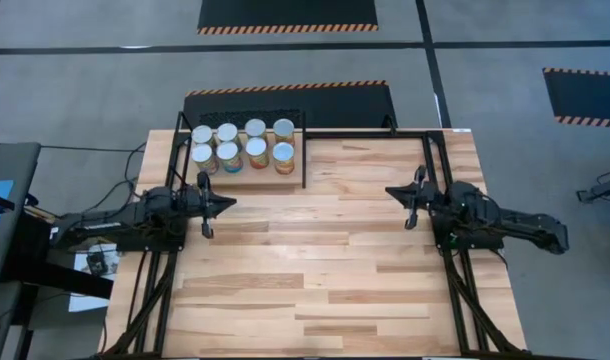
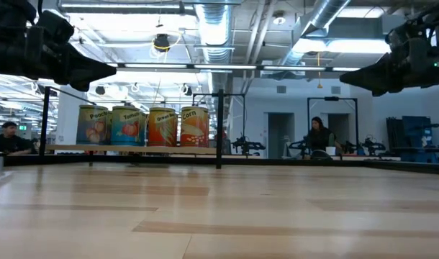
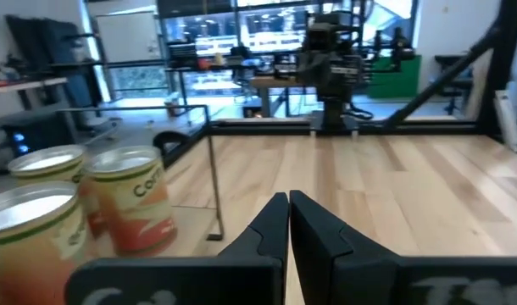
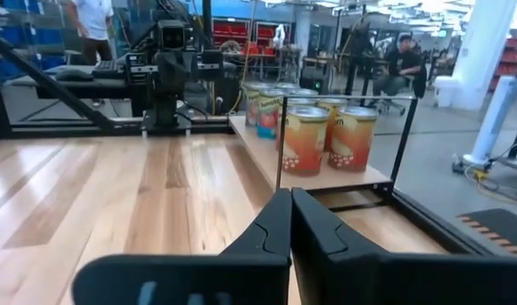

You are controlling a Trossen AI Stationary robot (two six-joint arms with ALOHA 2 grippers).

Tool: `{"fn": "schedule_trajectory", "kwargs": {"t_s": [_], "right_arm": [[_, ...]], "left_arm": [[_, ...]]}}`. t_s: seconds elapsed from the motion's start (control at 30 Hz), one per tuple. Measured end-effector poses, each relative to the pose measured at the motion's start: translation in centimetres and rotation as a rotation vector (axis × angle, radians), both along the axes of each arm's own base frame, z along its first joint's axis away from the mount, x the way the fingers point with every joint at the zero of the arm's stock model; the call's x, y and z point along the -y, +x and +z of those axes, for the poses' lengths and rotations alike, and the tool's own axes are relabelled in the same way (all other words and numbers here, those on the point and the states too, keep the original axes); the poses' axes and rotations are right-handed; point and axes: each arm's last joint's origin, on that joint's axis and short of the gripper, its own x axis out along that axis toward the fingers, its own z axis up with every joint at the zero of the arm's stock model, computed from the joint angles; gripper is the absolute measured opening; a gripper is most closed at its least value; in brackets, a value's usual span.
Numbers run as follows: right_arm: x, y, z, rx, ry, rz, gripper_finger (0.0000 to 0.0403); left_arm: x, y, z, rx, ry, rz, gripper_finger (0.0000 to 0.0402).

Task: Pick and place cans onto a shelf
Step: Return to Home Position

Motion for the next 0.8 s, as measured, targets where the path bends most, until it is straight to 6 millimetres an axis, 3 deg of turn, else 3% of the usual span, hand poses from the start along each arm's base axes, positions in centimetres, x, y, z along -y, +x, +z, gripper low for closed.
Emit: {"fn": "schedule_trajectory", "kwargs": {"t_s": [0.17,0.27,0.47,0.8], "right_arm": [[0.06,0.16,-0.26,-0.021,0.035,-0.004,0.0025],[0.16,0.23,-0.42,-0.062,-0.033,-0.014,0.0028],[0.18,0.30,-0.54,-0.065,0.001,-0.014,0.0027],[0.18,0.30,-0.52,-0.060,0.011,-0.016,0.0027]], "left_arm": [[-0.32,-0.06,-0.02,0.002,-0.015,0.032,0.0004],[-0.35,-0.02,-0.10,-0.005,-0.019,0.035,0.0004],[-0.35,-0.01,-0.11,0.014,-0.127,0.037,0.0004],[-0.35,-0.01,-0.12,0.010,-0.104,0.036,0.0004]]}}
